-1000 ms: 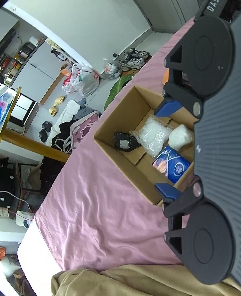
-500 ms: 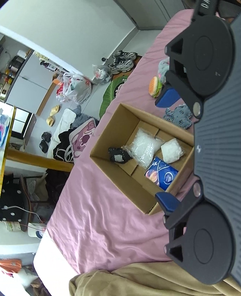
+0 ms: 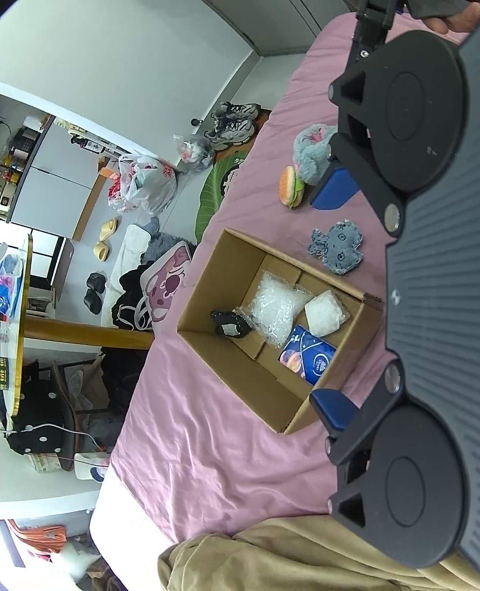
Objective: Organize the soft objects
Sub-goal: 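Withdraw both tools from the box toward the grey bunny patch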
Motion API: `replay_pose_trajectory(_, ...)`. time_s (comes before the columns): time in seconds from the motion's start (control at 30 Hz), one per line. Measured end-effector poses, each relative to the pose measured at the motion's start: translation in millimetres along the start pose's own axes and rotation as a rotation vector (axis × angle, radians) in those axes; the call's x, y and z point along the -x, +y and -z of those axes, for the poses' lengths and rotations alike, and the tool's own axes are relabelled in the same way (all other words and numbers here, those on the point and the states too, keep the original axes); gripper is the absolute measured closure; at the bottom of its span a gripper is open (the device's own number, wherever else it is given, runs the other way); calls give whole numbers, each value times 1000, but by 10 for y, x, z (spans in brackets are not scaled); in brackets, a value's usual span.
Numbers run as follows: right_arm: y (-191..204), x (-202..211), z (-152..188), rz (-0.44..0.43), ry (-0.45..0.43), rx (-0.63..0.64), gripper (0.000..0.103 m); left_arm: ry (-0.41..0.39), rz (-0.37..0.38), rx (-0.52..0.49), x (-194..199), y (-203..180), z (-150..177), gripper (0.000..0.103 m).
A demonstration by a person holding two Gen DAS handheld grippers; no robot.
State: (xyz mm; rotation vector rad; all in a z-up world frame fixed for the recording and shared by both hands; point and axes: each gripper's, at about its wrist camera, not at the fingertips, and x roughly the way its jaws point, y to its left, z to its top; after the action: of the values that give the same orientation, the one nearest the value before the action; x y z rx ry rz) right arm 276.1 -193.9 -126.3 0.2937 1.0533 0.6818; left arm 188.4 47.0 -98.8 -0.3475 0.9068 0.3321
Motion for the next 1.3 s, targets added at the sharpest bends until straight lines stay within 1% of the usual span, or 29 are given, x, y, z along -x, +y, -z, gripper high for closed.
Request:
replay_pose_trajectory(0.13,-86,67,4,-7,-15,-18,11,-1,18,-3,56,-87,53,1)
replay_pose_trajectory(0.23,-146,114,3,-10,-29,-30,11,-13,58,-6,103,-162,88,1)
replay_pose_trajectory(0.3,-191,149,5,-12,-43,-39,11,-21,43,-16,120,-232,96,1)
replay_pose_trajectory(0.43,-299,205,5,-1,-83,-75,11,-15,58,-26,128,-341,99,1)
replay_pose_trajectory(0.57,-521,178,32,17,-100,-155,11,-14,52,-55,125,-483,102,1)
replay_pose_trajectory(0.7,-637,172,49,20,-107,-184,11,-2,53,-64,89,-605,103,1)
replay_pose_trajectory(0.9,-734,200,41,19,-129,-224,11,-12,58,-68,48,-733,122,1)
replay_pose_trajectory(1.17,-937,202,40,36,-161,-307,12,-12,89,-62,-77,-904,101,1)
replay_pose_trajectory(1.3,-1056,132,30,46,-160,-351,15,-8,108,-51,-184,-980,86,3)
